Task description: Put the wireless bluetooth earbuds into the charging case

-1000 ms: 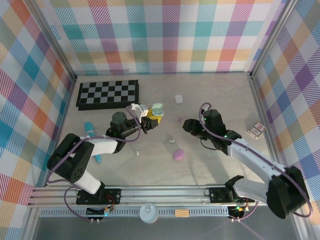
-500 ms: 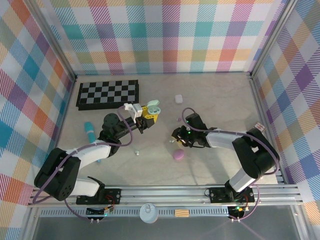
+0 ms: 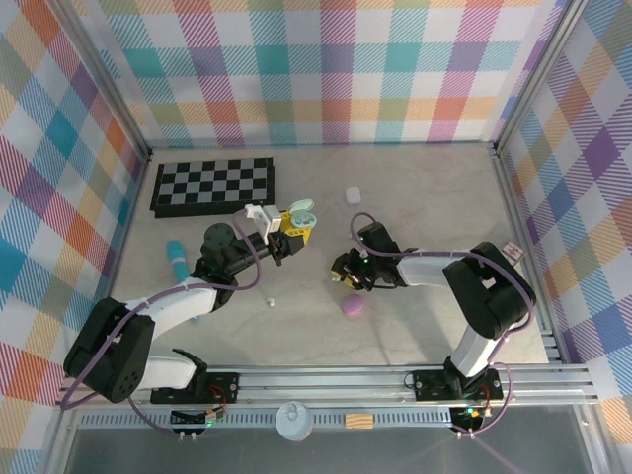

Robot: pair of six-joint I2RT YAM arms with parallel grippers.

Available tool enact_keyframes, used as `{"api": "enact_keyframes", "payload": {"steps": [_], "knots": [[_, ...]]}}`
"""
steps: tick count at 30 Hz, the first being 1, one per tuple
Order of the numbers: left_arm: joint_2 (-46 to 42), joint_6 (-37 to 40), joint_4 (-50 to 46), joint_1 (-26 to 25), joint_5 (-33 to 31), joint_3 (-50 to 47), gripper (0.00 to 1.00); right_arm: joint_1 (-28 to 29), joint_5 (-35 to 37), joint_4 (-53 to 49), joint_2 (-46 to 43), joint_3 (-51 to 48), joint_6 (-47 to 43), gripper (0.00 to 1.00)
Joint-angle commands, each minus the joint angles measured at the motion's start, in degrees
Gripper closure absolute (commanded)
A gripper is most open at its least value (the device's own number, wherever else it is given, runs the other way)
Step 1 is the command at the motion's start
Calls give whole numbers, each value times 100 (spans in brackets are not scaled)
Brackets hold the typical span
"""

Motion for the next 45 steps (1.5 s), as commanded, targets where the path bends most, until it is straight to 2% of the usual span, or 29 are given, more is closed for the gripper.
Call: {"api": "enact_keyframes", "payload": {"steps": [1,14,21,27,32,36,45], "knots": [[-147,119,58,38,103,-60,68,34,-317,356,202,168,-140,64],[-157,136,7,40,138,-16,68,32,-632,539,513,294,-358,66],[-212,187,-91,38,129,-16,68,35,-580,226,584,416,-429,66],[-189,187,-42,46,-188,-76,68,135,-208,-853,412,941,-1084,66],[-95,155,186,353,-537,-167,68,160,27,-1999,644,1632,-1280,66],[-61,-14,584,680,-538,-251,68,158,33,-2632,905,2077,-1248,67],[-267,183,485,765,-581,-435,68,198,334,-3737,1187,2917,-1543,67]]}}
